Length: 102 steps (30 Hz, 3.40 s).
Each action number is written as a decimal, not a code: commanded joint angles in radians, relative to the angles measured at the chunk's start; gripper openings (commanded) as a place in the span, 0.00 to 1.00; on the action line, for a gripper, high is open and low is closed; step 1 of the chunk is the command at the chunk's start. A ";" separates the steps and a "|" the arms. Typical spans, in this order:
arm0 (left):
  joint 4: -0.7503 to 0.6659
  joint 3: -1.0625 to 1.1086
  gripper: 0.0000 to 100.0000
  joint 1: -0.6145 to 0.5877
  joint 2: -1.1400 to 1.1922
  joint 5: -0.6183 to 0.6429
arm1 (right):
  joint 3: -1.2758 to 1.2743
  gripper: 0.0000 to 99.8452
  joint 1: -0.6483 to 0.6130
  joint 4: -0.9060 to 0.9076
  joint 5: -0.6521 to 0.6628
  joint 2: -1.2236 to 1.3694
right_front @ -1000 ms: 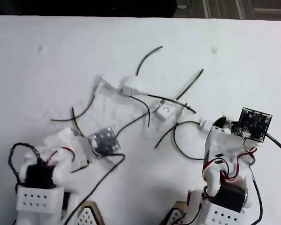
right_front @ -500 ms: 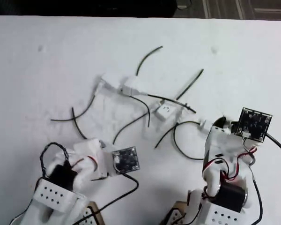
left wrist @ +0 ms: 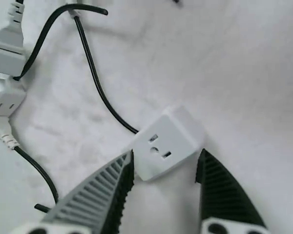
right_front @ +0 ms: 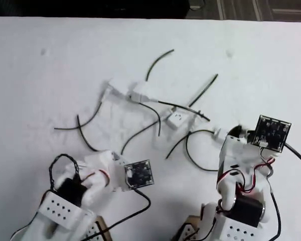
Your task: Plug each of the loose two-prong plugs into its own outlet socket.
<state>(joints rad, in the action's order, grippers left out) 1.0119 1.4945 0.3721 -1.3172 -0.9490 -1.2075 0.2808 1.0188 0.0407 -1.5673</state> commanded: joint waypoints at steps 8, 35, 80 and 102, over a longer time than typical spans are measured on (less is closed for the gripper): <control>-0.014 -0.006 0.21 0.012 -0.002 0.060 | 0.008 0.02 -0.008 0.004 0.002 -0.008; -0.035 -0.640 0.21 -0.007 0.906 0.103 | 0.006 0.02 -0.008 0.005 0.002 -0.008; -0.044 -0.738 0.24 -0.124 1.171 0.107 | 0.005 0.02 -0.008 0.031 0.003 -0.007; 0.207 -0.770 0.02 -0.035 0.998 0.184 | -0.008 0.02 -0.008 0.030 0.031 -0.008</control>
<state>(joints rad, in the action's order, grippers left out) 1.0871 0.7641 0.3276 -0.1864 -0.8170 -1.2198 0.2808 1.0464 0.0637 -1.5673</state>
